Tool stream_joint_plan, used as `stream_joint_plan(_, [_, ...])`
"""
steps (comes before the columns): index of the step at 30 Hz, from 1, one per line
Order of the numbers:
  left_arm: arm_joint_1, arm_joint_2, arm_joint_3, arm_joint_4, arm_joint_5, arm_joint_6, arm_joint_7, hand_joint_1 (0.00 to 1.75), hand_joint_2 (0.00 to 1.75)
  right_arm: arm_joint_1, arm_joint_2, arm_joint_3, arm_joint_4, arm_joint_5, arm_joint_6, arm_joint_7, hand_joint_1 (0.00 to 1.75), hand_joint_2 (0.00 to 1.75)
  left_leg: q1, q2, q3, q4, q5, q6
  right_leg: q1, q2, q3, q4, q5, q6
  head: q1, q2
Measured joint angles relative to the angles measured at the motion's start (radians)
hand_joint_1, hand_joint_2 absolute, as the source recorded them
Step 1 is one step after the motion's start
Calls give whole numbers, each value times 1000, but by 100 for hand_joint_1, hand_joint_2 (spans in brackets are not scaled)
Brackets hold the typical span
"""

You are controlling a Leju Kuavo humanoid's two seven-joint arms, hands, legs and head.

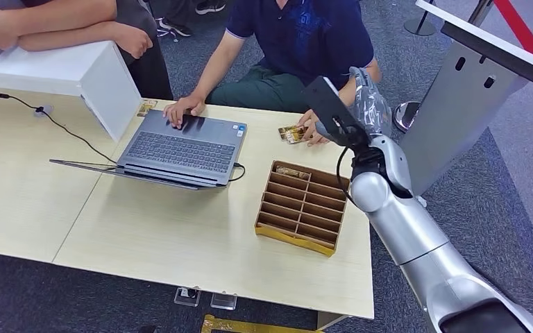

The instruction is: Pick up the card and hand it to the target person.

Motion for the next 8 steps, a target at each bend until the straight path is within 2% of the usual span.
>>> stream_joint_plan(4, [2, 2, 2, 0, 15, 8, 0, 0, 175, 95, -65, -58, -195, -149, 6, -57, 0, 175, 0, 0, 1, 0, 0, 0, 0, 0, 0, -1, 0, 0, 0, 0])
stream_joint_plan(8, [4, 4, 3, 0, 26, 11, -2, 0, 175, 228, -128, -120, -364, -381, 52, -207, 0, 175, 0, 0, 1, 0, -1, 0, 0, 0, 0, -1, 0, 0, 0, 0])
